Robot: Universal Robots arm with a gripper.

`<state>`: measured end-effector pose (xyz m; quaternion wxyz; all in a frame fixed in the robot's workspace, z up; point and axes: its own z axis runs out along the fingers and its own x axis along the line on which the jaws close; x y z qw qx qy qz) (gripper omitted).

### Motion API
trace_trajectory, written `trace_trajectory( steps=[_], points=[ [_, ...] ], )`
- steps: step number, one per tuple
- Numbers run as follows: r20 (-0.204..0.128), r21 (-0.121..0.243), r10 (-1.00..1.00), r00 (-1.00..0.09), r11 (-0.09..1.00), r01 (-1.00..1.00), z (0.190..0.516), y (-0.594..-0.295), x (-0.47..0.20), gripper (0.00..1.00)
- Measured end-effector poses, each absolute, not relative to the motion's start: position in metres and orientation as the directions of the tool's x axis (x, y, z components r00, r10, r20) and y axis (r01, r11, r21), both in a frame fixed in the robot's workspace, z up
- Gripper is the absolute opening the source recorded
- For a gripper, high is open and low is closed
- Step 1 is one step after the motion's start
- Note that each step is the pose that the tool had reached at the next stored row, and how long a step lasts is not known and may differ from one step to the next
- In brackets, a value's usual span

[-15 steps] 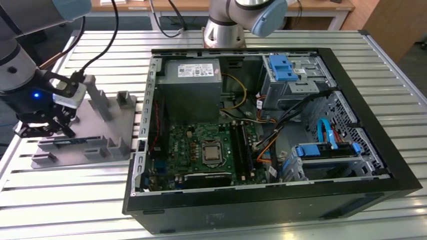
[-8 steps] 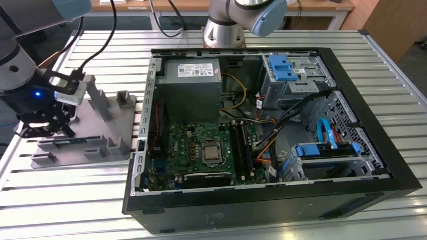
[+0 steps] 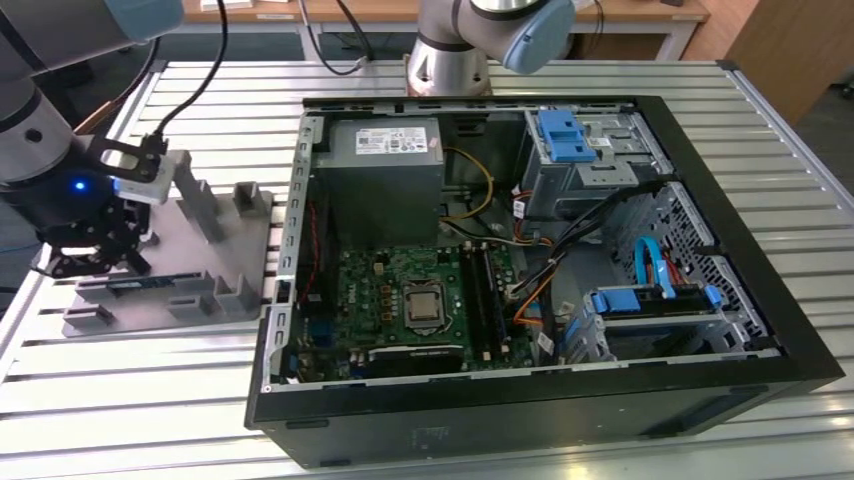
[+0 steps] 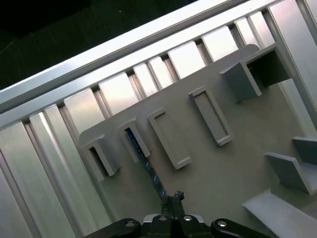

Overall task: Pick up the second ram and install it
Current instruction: 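Pick up the second ram and move it above second insertion slot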

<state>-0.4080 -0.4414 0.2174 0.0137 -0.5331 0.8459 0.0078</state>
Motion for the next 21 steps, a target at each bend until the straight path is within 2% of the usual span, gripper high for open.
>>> trace_trajectory(
  steps=[21],
  points=[
    [-0.031,-0.001,-0.977,-0.213,0.213,-0.977,0.2172,-0.4414,-0.4080,0.10]
  ],
)
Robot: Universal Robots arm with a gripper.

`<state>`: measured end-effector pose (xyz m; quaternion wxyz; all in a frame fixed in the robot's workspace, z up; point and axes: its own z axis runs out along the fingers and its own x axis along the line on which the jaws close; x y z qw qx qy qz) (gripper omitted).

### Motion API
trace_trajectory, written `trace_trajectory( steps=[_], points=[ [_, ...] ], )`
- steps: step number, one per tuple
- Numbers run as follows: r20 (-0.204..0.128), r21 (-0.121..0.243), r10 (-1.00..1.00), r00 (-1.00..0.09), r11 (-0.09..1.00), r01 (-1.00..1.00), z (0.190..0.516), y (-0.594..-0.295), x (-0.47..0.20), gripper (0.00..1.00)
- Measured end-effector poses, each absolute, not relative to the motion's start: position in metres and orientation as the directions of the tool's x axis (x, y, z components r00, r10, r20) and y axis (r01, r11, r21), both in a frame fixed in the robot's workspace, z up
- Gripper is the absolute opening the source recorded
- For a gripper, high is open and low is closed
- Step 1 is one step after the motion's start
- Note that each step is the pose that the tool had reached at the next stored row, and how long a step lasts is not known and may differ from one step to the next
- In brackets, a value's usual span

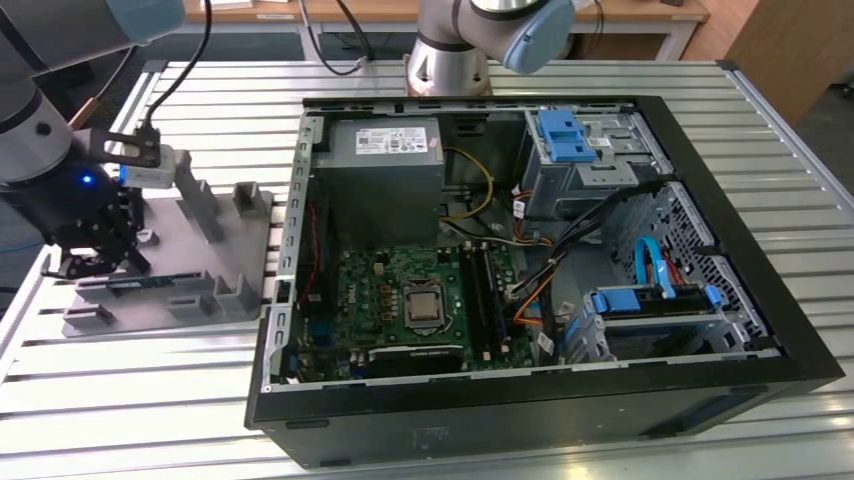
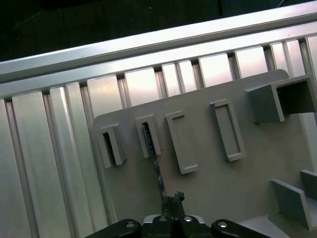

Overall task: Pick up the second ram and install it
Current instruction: 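Pick up the second ram and move it above second insertion slot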

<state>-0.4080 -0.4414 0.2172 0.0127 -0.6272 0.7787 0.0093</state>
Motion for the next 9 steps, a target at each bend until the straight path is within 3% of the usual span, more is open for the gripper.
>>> trace_trajectory(
  steps=[9],
  points=[
    [-0.032,-0.001,-0.990,-0.138,0.138,-0.990,0.2171,-0.4414,-0.4080,0.10]
  ],
)
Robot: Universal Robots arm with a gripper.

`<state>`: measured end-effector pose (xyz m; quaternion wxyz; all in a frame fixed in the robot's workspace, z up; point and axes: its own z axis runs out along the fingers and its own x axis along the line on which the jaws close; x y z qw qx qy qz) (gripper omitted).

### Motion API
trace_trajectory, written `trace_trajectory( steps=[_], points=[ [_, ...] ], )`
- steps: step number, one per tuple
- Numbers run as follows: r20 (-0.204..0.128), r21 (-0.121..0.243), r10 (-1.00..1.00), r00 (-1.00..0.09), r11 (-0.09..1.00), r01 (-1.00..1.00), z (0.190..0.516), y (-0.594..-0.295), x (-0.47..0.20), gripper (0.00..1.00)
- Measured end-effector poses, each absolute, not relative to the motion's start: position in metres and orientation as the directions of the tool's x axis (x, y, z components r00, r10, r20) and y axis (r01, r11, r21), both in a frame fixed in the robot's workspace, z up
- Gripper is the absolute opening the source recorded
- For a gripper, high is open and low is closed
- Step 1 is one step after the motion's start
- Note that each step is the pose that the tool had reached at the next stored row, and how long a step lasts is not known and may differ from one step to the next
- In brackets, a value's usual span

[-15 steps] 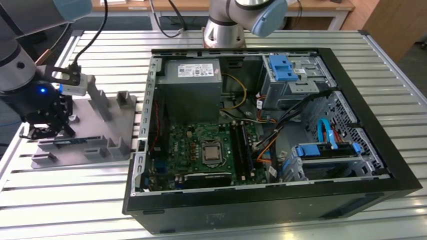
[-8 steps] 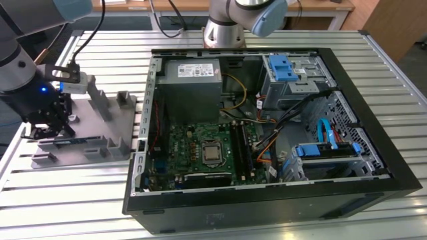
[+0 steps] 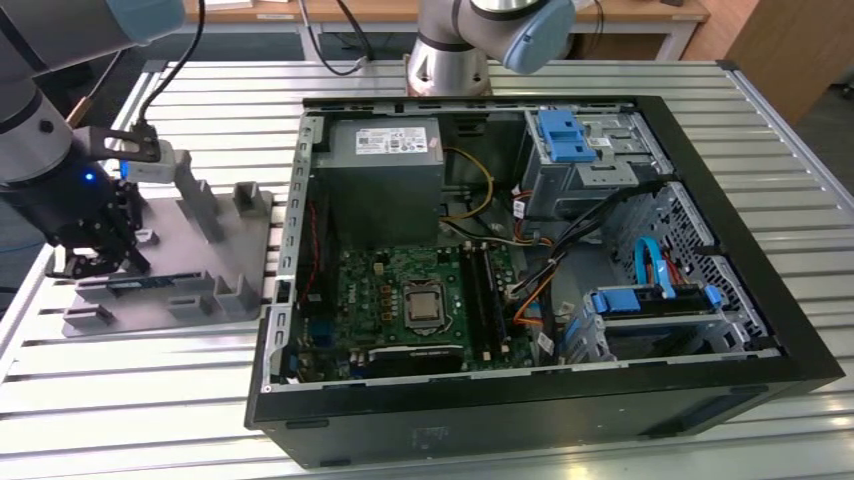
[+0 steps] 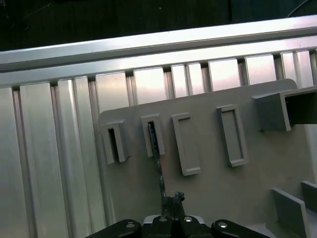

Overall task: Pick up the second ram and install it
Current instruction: 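Pick up the second ram and move it above second insertion slot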

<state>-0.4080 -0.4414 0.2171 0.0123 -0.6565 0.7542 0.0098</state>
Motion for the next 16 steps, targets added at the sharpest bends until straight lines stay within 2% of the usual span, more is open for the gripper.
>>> trace_trajectory(
  steps=[16],
  points=[
    [-0.031,-0.001,-1.000,-0.001,0.001,-1.000,0.2171,-0.4414,-0.4080,0.10]
  ],
)
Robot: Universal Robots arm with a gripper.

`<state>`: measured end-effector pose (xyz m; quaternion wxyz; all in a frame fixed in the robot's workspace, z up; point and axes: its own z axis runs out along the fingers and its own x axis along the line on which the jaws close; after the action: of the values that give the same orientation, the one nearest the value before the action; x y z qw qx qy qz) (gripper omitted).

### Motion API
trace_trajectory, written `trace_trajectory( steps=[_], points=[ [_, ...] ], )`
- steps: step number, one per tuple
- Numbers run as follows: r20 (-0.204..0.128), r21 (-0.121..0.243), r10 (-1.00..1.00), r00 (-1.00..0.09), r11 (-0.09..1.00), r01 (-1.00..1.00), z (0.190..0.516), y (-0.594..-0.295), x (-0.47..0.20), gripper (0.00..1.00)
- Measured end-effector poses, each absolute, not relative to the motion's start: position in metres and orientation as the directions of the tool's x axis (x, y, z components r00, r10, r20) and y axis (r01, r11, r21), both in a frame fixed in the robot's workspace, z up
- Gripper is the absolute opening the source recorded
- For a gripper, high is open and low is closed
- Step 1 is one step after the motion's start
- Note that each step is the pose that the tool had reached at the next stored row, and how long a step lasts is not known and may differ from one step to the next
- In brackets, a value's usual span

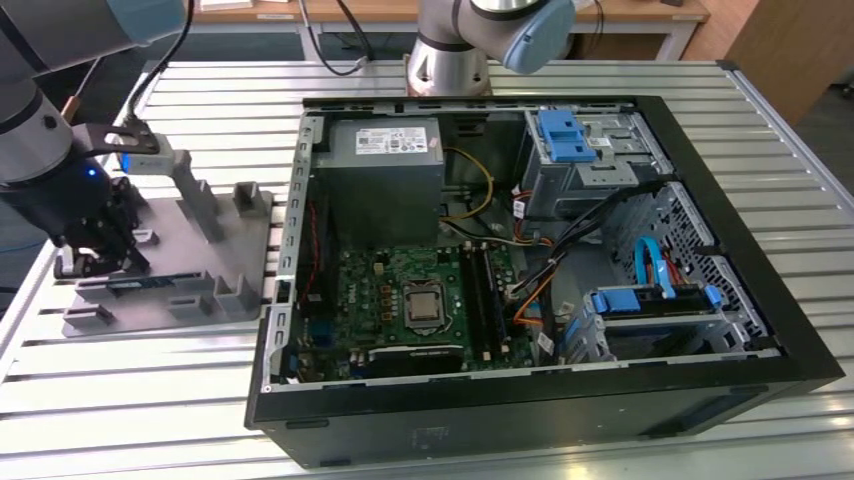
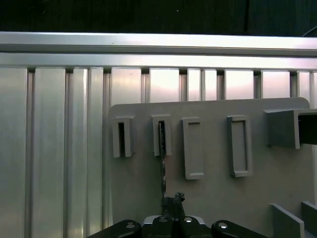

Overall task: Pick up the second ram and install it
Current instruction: 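Pick up the second ram and move it above second insertion slot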

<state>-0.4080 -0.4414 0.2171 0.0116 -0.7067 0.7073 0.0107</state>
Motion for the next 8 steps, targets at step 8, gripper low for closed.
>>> trace_trajectory(
  steps=[8],
  points=[
    [-0.029,-0.001,-0.997,0.066,-0.066,-0.998,0.2169,-0.4414,-0.4079,0.10]
  ],
)
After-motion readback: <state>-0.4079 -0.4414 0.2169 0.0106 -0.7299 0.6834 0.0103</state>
